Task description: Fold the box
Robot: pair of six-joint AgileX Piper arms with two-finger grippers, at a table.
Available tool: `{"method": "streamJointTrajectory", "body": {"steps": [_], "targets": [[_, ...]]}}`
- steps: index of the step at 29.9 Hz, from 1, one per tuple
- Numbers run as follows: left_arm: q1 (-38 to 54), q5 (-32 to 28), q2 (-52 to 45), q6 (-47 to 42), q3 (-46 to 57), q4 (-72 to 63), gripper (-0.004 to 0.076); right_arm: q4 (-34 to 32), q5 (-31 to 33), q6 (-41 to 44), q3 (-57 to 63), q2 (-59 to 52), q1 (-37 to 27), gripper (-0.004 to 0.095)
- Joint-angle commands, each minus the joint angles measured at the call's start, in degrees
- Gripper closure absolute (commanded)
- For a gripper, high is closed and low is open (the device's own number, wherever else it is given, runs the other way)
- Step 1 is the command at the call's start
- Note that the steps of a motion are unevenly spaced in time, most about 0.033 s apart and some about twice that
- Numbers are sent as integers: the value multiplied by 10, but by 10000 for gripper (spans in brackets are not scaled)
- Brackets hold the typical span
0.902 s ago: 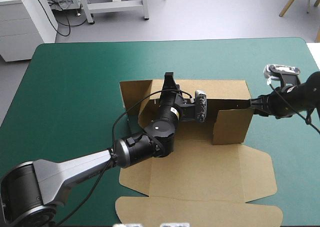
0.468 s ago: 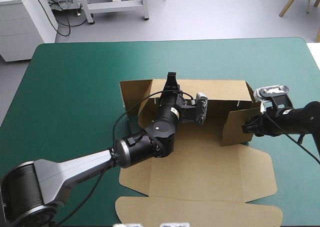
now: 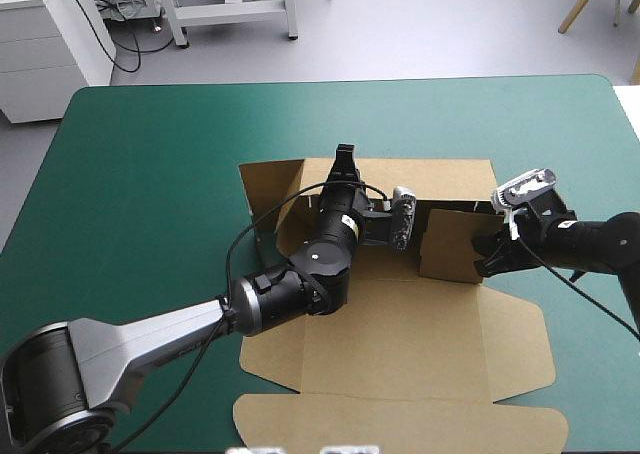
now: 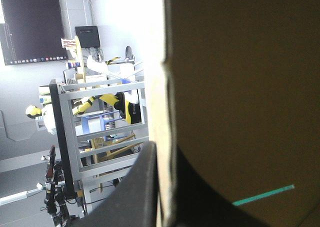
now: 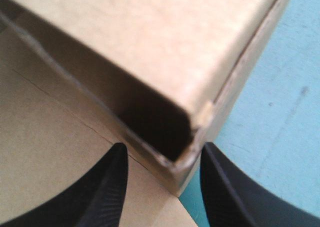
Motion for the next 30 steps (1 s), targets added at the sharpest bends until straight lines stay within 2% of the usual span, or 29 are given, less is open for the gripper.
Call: {"method": "streamJointTrajectory", "body": {"steps": [1, 7, 11, 14, 17, 23, 30], "targets": [[-2, 12, -18, 0, -9, -11, 734, 65, -31, -54, 13, -15, 0, 495], [-2, 7, -18, 1, -9, -11, 734, 108, -109, -82, 36, -15, 0, 495], [-2, 0, -13, 11, -9, -10, 734, 168, -124, -145, 36, -15, 0, 495], [-2, 1, -6, 48, -9, -10, 734, 181, -124, -158, 36, -15, 0, 502], [-2, 1, -2, 51, -9, -13, 734, 181, -126, -160, 36, -15, 0, 604], [-2, 3, -1, 51, -9, -14, 734, 181, -126, -161, 36, -15, 0, 927], [-2, 1, -1, 49, -9, -14, 734, 181, -125, -143, 36, -15, 0, 920]]}}
